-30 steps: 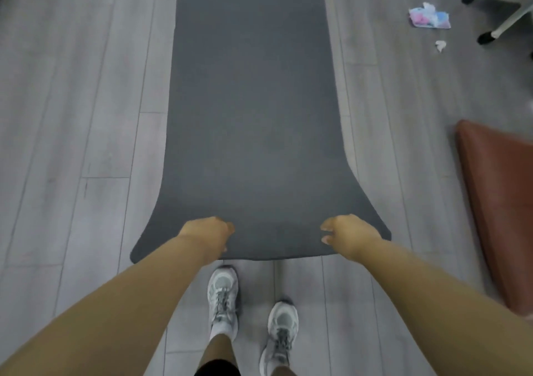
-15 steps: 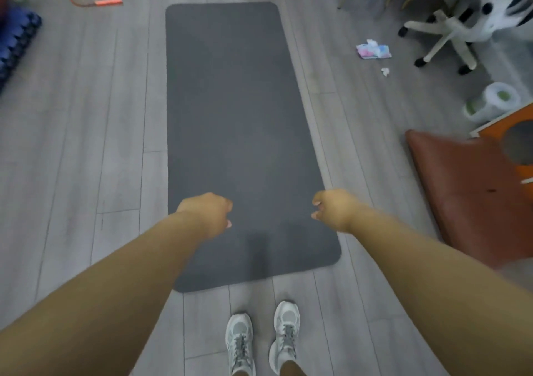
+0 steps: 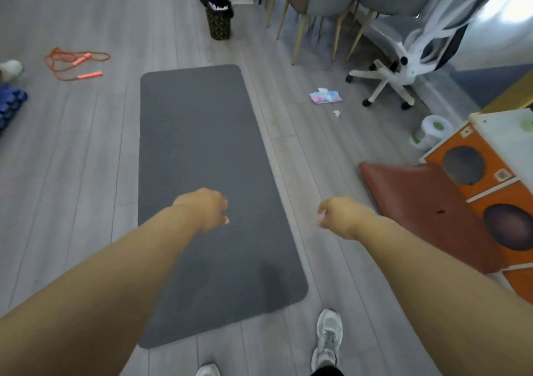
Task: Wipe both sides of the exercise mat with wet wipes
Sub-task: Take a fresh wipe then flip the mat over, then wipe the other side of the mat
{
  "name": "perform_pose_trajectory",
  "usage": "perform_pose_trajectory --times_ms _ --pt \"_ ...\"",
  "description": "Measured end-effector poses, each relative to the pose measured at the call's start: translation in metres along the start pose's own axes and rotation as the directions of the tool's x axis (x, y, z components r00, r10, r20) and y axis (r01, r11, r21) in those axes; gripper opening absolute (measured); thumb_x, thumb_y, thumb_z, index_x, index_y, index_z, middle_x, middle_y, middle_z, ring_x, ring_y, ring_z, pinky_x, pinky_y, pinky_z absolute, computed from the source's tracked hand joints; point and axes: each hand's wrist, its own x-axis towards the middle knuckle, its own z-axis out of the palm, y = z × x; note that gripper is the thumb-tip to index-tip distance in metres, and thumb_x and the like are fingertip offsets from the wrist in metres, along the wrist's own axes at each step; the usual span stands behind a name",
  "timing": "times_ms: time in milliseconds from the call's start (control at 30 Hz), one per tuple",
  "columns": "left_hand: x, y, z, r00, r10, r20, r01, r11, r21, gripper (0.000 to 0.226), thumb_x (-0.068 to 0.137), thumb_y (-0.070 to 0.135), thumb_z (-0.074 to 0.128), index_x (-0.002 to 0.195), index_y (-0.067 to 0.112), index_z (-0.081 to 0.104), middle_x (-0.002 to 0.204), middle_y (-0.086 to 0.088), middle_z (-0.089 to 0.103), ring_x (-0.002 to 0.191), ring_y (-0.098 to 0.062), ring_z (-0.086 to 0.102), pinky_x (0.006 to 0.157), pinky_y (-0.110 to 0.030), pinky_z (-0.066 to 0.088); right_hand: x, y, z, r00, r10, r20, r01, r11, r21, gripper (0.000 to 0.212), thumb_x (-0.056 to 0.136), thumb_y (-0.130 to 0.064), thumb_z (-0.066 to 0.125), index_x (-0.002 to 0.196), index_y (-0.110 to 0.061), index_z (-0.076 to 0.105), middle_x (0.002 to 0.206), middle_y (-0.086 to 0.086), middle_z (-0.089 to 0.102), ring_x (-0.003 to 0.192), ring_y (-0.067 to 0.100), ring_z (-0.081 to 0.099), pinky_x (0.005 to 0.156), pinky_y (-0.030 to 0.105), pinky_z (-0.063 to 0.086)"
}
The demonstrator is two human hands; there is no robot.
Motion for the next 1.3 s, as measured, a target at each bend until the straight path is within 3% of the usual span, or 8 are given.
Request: perform_pose_trajectory --times_ms 300,467,633,900,1300 --pt "0.065 0.167 -0.046 0.998 -0.048 0.036 0.051 0.996 -0.078 0.036 0.094 0.04 0.051 0.123 0.02 0.055 0.12 -0.001 0.057 0.111 -0.023 0.053 0.096 -0.04 0.045 0.058 0.154 -0.096 0.996 -0.082 0.031 0.086 0.986 -0.143 0.043 0.093 -0.037 0.053 0.131 -0.017 0.049 0.132 0.007 0.052 0.12 0.026 0.049 0.1 0.036 0.041" --pt "0.097 0.222 -0.087 0.999 -0.039 -0.006 0.038 0.993 -0.116 0.031 0.093 0.042 0.05 0.117 0.022 0.056 0.116 0.001 0.057 0.105 -0.022 0.054 0.088 -0.038 0.047 0.091 0.21 -0.153 0.997 -0.075 0.028 0.079 0.978 -0.195 0.041 0.092 -0.038 0.053 0.127 -0.017 0.053 0.129 0.007 0.053 0.117 0.026 0.051 0.098 0.036 0.042" --pt "0.146 0.239 -0.137 0.997 -0.07 -0.045 0.063 0.989 -0.135 0.032 0.093 0.042 0.05 0.116 0.021 0.056 0.115 0.001 0.057 0.105 -0.022 0.055 0.085 -0.035 0.047 0.146 0.236 -0.203 0.997 -0.078 0.0 0.077 0.973 -0.219 0.04 0.091 -0.038 0.054 0.126 -0.02 0.054 0.129 0.007 0.054 0.117 0.027 0.051 0.097 0.036 0.043" --pt "0.284 0.244 -0.231 0.995 -0.094 -0.023 0.089 0.984 -0.155 0.04 0.092 0.044 0.05 0.127 0.024 0.053 0.126 0.003 0.054 0.115 -0.022 0.052 0.094 -0.036 0.044 0.275 0.252 -0.298 0.995 -0.086 0.053 0.095 0.974 -0.207 0.041 0.092 -0.036 0.053 0.13 -0.023 0.048 0.129 0.001 0.053 0.114 0.024 0.051 0.089 0.031 0.041" --pt "0.48 0.282 -0.414 0.998 -0.057 0.001 0.056 0.993 -0.106 0.037 0.094 0.042 0.046 0.126 0.026 0.05 0.121 0.003 0.055 0.108 -0.02 0.054 0.086 -0.032 0.045 0.473 0.283 -0.465 0.989 -0.113 0.092 0.122 0.987 -0.1 0.042 0.093 -0.034 0.053 0.132 -0.02 0.048 0.13 0.002 0.053 0.119 0.023 0.049 0.095 0.031 0.039"
